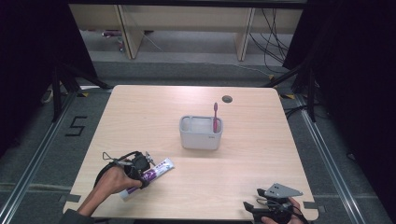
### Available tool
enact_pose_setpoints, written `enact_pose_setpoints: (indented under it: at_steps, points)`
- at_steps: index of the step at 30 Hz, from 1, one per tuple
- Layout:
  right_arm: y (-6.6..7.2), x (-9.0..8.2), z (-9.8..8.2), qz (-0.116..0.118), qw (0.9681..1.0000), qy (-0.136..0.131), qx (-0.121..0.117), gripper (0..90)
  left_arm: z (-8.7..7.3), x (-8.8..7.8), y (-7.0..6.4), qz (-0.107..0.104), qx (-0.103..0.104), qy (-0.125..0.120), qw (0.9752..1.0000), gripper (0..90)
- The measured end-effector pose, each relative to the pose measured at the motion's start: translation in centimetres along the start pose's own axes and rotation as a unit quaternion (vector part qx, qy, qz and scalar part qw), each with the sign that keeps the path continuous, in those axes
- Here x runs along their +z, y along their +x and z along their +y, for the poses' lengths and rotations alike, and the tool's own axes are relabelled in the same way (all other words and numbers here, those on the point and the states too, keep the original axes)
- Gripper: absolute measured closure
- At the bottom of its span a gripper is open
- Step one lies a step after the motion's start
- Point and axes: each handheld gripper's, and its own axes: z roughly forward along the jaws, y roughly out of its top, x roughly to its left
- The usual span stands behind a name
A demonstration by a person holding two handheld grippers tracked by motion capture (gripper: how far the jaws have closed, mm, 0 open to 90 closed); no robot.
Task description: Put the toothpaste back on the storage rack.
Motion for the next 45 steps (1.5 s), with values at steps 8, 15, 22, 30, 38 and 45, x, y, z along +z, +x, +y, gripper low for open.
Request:
enact_pose_setpoints:
  at_steps: [8, 15, 22, 30, 38, 45]
  points:
    - [0.0, 0.0, 0.0, 0.002, 1.0, -0.002, 0.001, 26.6, 0.2, 0.0, 0.0, -0.003, 0.005, 0.004, 1.0, 60.3]
    - [0.0, 0.0, 0.0, 0.001, 1.0, -0.001, 0.005, 26.6, 0.5, -0.1, -0.3, 0.007, 0.021, 0.016, 0.9996, 63.5]
    - [0.0, 0.0, 0.0, 0.003, 1.0, -0.002, 0.002, 26.8, 0.5, -0.1, -0.4, 0.01, 0.025, 0.017, 0.9995, 65.5]
    - [0.1, 0.0, 0.0, 0.002, 0.9999, 0.0, 0.01, 26.8, 0.3, -0.2, -0.2, 0.009, 0.028, 0.004, 0.9996, 67.6]
    - [-0.2, 0.0, 0.0, 0.0, 1.0, -0.004, -0.003, 26.8, 0.1, -0.3, 0.2, 0.005, 0.017, -0.024, 0.9996, 68.9]
    - [-0.1, 0.0, 0.0, 0.0, 1.0, 0.0, 0.003, 26.8, -0.1, -0.9, 0.8, -0.009, 0.006, -0.05, 0.9987, 69.1]
